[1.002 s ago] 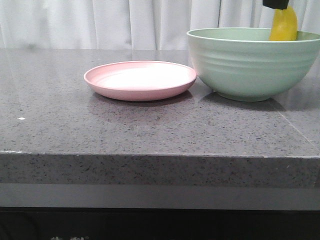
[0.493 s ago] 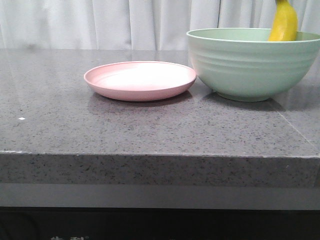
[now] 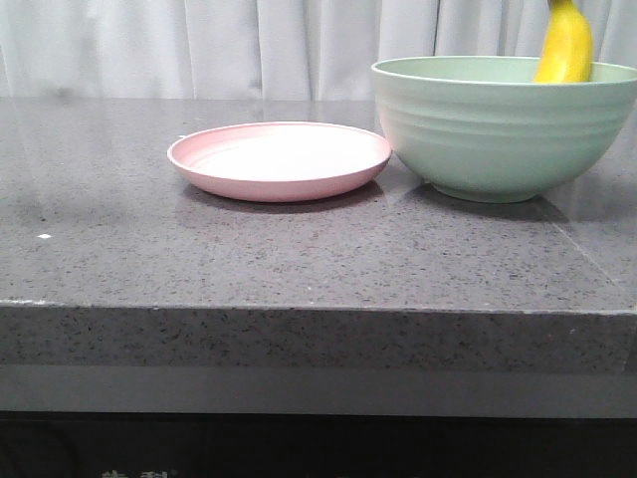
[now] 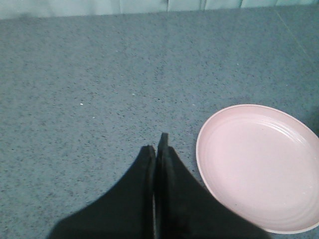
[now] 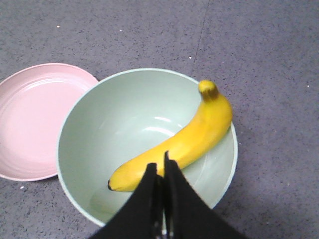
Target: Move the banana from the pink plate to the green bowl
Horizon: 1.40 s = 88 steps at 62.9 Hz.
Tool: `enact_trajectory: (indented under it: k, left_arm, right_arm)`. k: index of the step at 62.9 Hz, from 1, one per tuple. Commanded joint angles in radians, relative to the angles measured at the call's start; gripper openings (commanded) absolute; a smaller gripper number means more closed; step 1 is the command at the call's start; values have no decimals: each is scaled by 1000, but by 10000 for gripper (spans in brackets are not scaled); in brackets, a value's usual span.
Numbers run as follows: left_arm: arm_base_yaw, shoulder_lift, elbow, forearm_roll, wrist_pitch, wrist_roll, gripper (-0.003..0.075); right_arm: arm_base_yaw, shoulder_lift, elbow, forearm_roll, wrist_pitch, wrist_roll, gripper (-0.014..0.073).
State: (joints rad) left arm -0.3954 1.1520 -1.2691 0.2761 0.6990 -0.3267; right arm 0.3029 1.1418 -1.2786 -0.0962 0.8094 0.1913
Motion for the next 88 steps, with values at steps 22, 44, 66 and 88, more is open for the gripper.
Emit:
enact_trajectory:
  k: [22, 44, 66, 88]
  left_arm:
    - [23, -537, 551, 41, -367, -10, -18]
    - [23, -913, 842, -16, -431, -10, -18]
    - [23, -997, 876, -16, -438, -10, -18]
    - [23, -997, 876, 5, -438, -10, -18]
  right_arm:
    - [-2, -597, 605, -26, -470, 2, -30]
    - [-2, -944, 864, -49, -522, 2, -30]
    - [-2, -977, 884, -49, -526, 2, -30]
    - [-2, -977, 884, -49, -526, 2, -30]
